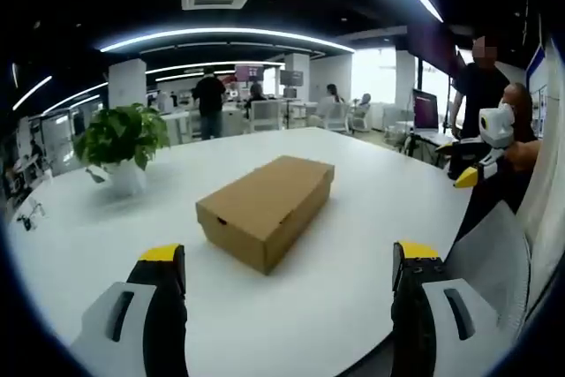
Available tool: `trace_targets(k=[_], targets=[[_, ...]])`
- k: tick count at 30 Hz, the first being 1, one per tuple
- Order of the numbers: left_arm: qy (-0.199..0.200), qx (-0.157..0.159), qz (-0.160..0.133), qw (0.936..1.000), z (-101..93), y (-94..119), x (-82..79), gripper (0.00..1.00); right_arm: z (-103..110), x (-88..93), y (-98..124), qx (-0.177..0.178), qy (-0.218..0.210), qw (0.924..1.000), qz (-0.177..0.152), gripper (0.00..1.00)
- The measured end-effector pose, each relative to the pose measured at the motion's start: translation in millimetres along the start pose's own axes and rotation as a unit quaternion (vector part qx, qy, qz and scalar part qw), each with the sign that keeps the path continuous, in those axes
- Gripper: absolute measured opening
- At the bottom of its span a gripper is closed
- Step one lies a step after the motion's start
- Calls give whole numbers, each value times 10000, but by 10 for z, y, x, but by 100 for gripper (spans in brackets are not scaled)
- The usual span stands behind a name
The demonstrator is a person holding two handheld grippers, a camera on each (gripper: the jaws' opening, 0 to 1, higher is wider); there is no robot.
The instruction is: Operate the shoe box by opening the lid, removing the specified soft item, and placing it in the target area until the item is outside and the box remains undamaged.
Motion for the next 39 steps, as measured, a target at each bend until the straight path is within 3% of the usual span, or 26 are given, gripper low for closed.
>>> trace_targets(k=[39], targets=[[-51, -65, 111, 9999, 35, -12, 38, 99, -14, -23, 21, -45, -100, 9999, -106, 96]])
Point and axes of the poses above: the point that each gripper's makers call its tool centre point, and the gripper's own axes: y roughly backward along the fingers, z roughly to its left, x roughly out of its underside, the point moved 4 cm from there along y, roughly backward along the fingers, and after that the axes turned 12 degrees about z, right-handed, at the moved point
